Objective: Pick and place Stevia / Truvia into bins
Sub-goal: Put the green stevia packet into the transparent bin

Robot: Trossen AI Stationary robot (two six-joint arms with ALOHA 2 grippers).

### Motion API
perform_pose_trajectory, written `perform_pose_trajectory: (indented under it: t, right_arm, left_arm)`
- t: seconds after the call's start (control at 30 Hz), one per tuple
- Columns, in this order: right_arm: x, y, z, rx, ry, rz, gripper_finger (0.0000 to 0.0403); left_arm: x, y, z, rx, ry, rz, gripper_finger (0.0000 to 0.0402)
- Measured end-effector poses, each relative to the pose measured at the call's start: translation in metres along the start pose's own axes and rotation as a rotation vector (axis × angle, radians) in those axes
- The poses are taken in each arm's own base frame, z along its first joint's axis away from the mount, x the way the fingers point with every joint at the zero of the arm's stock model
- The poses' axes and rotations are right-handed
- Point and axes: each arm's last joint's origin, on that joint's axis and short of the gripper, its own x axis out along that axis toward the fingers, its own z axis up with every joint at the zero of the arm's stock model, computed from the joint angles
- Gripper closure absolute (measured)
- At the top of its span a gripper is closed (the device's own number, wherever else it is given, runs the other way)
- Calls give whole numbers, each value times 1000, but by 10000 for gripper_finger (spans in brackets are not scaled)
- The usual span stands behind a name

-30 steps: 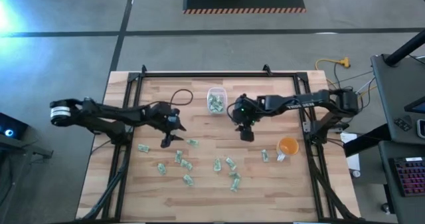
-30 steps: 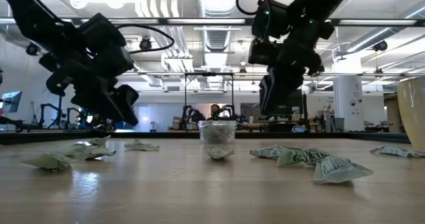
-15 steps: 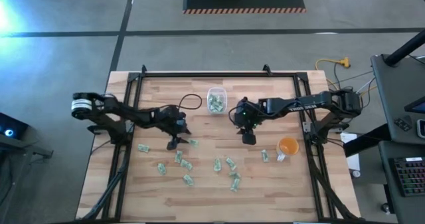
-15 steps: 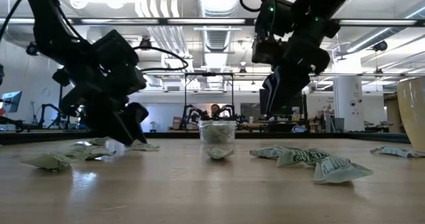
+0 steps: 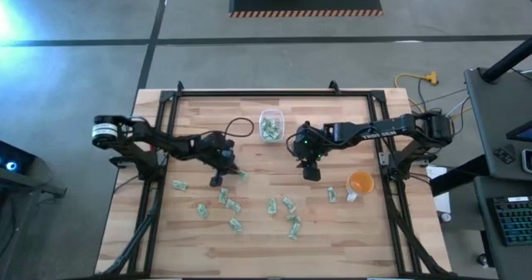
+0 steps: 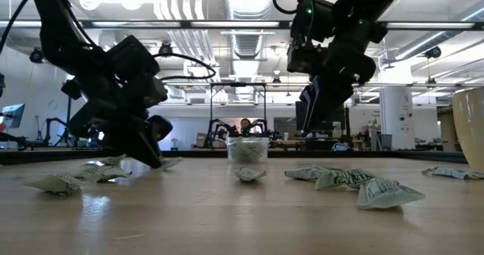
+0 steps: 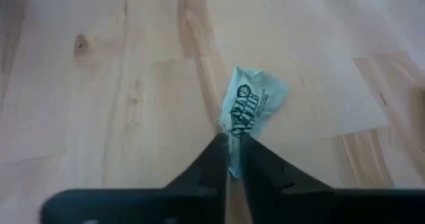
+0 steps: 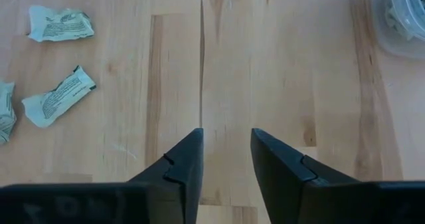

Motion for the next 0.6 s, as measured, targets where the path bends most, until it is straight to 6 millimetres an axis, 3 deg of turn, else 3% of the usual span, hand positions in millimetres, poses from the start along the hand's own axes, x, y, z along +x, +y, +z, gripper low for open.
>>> perform_pose_trajectory:
  t: [0.1,0.37,0.6]
  right_arm:
    - [0,0,0,0,0,-1,290]
    - [0,0,0,5,1,-9,302]
    - [0,0,0,8,1,-9,308]
  left_arm:
    - [-2,2,3,26,-4,87,391]
    - [-14,21,31,105,-146,621,389]
    - [-26,39,61,220,-289,764,389]
